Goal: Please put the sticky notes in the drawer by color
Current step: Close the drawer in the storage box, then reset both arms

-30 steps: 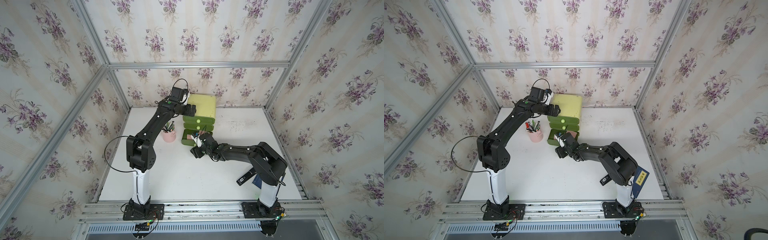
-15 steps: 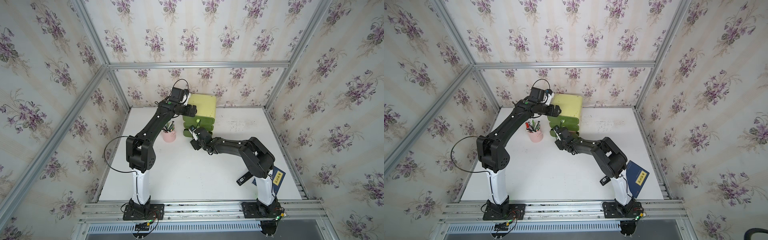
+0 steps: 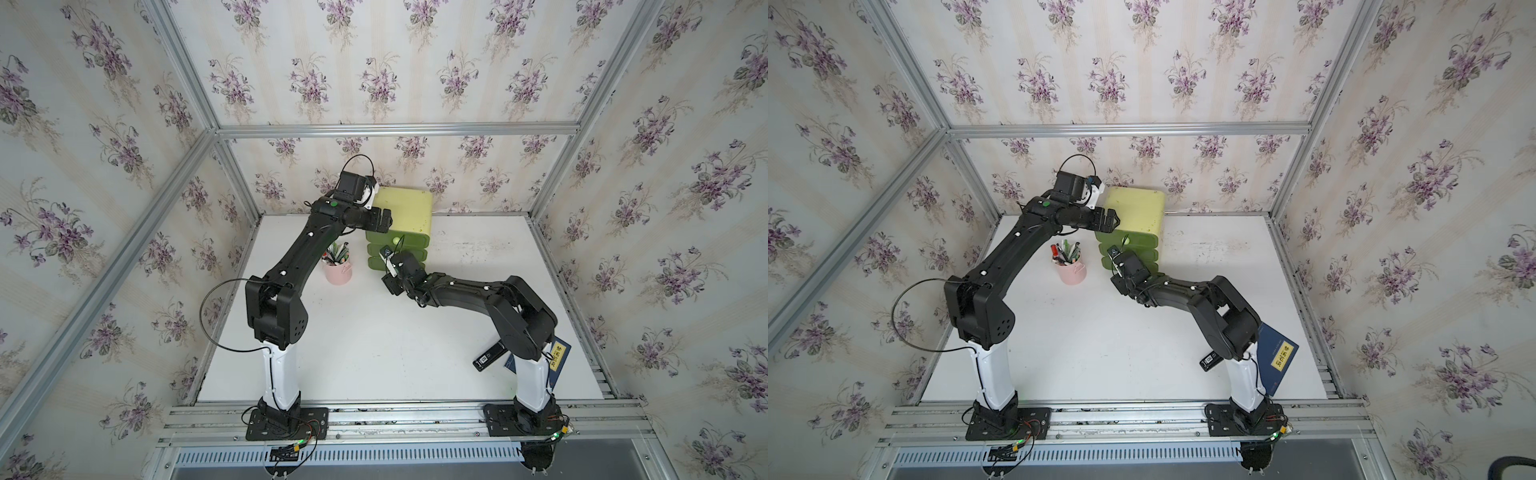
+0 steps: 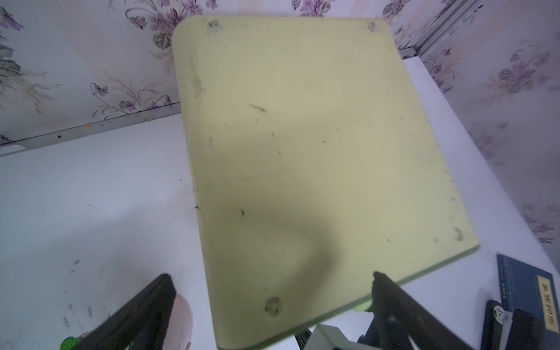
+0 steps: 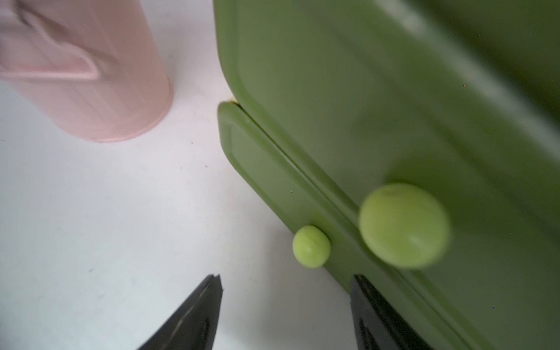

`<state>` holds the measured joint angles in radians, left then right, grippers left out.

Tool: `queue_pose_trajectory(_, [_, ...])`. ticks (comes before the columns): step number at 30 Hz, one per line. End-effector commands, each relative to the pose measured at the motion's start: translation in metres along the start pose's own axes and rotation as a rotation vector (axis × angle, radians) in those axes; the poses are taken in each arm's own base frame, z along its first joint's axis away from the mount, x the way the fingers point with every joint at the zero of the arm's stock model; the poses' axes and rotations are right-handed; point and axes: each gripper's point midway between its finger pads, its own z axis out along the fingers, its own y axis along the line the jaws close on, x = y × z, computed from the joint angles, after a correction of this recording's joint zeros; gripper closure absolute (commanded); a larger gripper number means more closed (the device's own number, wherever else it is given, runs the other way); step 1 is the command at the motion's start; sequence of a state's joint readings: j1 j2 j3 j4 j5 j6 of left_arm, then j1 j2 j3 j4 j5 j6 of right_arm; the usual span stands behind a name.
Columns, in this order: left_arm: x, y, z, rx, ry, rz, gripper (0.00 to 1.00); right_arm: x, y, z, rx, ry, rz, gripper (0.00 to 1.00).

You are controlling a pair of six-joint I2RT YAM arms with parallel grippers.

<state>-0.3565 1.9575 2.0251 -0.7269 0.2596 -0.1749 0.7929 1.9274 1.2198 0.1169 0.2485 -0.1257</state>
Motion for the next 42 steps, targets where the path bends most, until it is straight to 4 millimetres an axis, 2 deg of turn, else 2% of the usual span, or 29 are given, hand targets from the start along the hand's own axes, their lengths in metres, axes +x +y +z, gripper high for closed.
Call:
queue_pose_trajectory(1, [-0.023,-0.022,-0.047,0.072,-0.115,0.023,0.00,-0.044,-0.005,-0.048,-0.028,-0.183,0.066,0.28])
queue_pose_trajectory(4, [-0.030,-0.030,-0.104,0.070,-0.303,0.091,0.00,-0.064,-0.031,-0.107,0.012,-0.338,0.119,0.23])
queue_pose_trajectory(5, [-0.026,-0.030,-0.125,0.047,-0.369,0.135,0.00,-0.065,-0.046,-0.123,0.045,-0.367,0.159,0.04])
queue_pose_trajectory(6, [-0.016,-0.023,-0.134,-0.002,-0.406,0.179,0.00,-0.063,-0.060,-0.136,0.079,-0.391,0.201,0.00])
queue_pose_trajectory(7, [-0.009,-0.017,-0.157,-0.063,-0.466,0.213,0.00,-0.062,-0.069,-0.143,0.079,-0.393,0.204,0.00])
queue_pose_trajectory(9, [0.018,0.014,-0.171,-0.240,-0.505,0.242,0.00,-0.054,-0.089,-0.154,0.042,-0.380,0.235,0.00])
queue_pose_trajectory(10, [0.033,0.033,-0.171,-0.335,-0.504,0.228,0.00,-0.047,-0.101,-0.156,0.038,-0.373,0.266,0.00])
queue_pose_trajectory(11, [0.054,0.053,-0.167,-0.427,-0.493,0.212,0.00,-0.039,-0.114,-0.156,0.034,-0.363,0.291,0.00])
queue_pose_trajectory(12, [0.074,0.069,-0.159,-0.486,-0.471,0.207,0.00,-0.025,-0.136,-0.154,0.062,-0.344,0.315,0.00])
queue_pose_trajectory(15, [0.125,0.105,-0.137,-0.586,-0.425,0.176,0.00,0.014,-0.167,-0.149,0.159,-0.308,0.302,0.00])
queue_pose_trajectory(17, [0.156,0.126,-0.124,-0.648,-0.419,0.167,0.00,0.037,-0.189,-0.154,0.283,-0.341,0.293,0.00])
queue_pose_trajectory(19, [0.175,0.143,-0.116,-0.697,-0.433,0.147,0.00,0.060,-0.202,-0.159,0.351,-0.352,0.278,0.00])
queue_pose_trajectory(24, [0.212,0.174,-0.092,-0.678,-0.417,0.046,0.00,0.116,-0.244,-0.161,0.467,-0.375,0.433,0.00])
queue_pose_trajectory(27, [0.216,0.181,-0.084,-0.669,-0.453,0.074,0.00,0.133,-0.251,-0.157,0.527,-0.388,0.447,0.00])
queue_pose_trajectory(30, [0.223,0.201,-0.077,-0.648,-0.454,-0.005,0.00,0.143,-0.245,-0.153,0.518,-0.410,0.429,0.00])
queue_pose_trajectory(32, [0.235,0.213,-0.064,-0.632,-0.445,-0.035,0.00,0.149,-0.246,-0.154,0.522,-0.443,0.446,0.00])
queue_pose_trajectory(34, [0.226,0.212,-0.055,-0.603,-0.440,-0.012,0.00,0.155,-0.244,-0.153,0.487,-0.466,0.449,0.00])
queue_pose_trajectory(35, [0.225,0.213,-0.050,-0.587,-0.381,-0.023,0.00,0.152,-0.246,-0.160,0.508,-0.503,0.444,0.00])
queue_pose_trajectory(36, [0.227,0.216,-0.044,-0.591,-0.317,-0.032,0.00,0.159,-0.248,-0.153,0.508,-0.447,0.473,0.00])
queue_pose_trajectory(37, [0.225,0.215,-0.045,-0.600,-0.354,-0.011,0.00,0.160,-0.254,-0.149,0.504,-0.439,0.500,0.00])
queue_pose_trajectory(38, [0.223,0.214,-0.046,-0.596,-0.356,-0.013,0.00,0.161,-0.255,-0.154,0.506,-0.465,0.504,0.00])
queue_pose_trajectory(39, [0.226,0.214,-0.044,-0.593,-0.323,-0.022,0.00,0.164,-0.258,-0.153,0.517,-0.444,0.522,0.00])
queue_pose_trajectory(42, [0.225,0.214,-0.045,-0.595,-0.332,-0.017,0.00,0.164,-0.258,-0.155,0.520,-0.451,0.518,0.00])
